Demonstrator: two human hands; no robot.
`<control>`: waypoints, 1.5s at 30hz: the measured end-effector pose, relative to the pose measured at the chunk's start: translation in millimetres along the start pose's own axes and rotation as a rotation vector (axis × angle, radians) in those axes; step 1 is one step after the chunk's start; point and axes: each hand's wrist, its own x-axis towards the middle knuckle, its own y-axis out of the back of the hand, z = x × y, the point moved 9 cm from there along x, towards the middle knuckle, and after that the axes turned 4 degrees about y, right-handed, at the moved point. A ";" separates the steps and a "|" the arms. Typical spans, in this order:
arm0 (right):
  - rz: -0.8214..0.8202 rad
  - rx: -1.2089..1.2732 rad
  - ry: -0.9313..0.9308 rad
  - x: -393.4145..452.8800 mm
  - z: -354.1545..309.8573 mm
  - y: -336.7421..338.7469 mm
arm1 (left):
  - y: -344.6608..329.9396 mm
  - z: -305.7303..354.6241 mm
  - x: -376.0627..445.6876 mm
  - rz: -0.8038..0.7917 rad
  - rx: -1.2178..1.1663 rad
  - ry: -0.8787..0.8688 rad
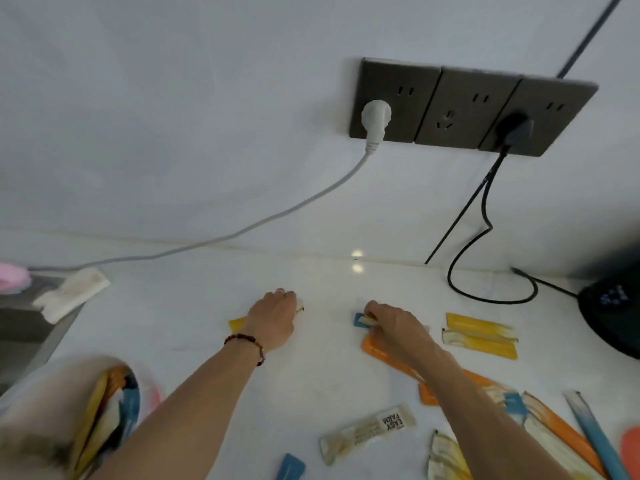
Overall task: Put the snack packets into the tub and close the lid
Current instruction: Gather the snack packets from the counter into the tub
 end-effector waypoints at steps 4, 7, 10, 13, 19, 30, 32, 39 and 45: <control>0.202 -0.032 0.107 -32.1 -41.2 21.0 | -1.6 16.1 -80.8 0.022 -0.117 -0.065; 0.334 0.160 0.073 -61.8 -54.4 26.8 | -14.0 19.0 -136.8 -0.055 -0.192 -0.036; 0.391 0.586 -0.092 -92.5 -55.6 16.4 | -41.4 18.3 -177.4 -0.205 -0.160 0.013; 0.433 1.026 -0.246 -118.4 -56.4 -5.6 | -60.0 16.1 -192.0 -0.220 -0.115 0.055; 0.565 1.415 -0.326 -155.9 -83.0 -22.5 | -48.6 15.3 -210.6 -0.109 -0.206 -0.039; 0.585 1.458 -0.060 -114.7 -297.6 20.1 | 130.4 -200.0 -314.7 1.010 -0.907 0.285; 0.546 1.337 -0.069 -98.5 -321.7 7.4 | 108.4 -228.4 -309.3 0.971 -0.812 0.431; 0.359 0.460 -0.115 -96.1 -317.7 -51.5 | 60.7 -221.7 -284.9 0.690 -0.828 0.422; 0.316 0.530 -0.171 -116.6 -274.7 -39.1 | 56.5 -166.4 -261.6 0.514 -0.612 0.274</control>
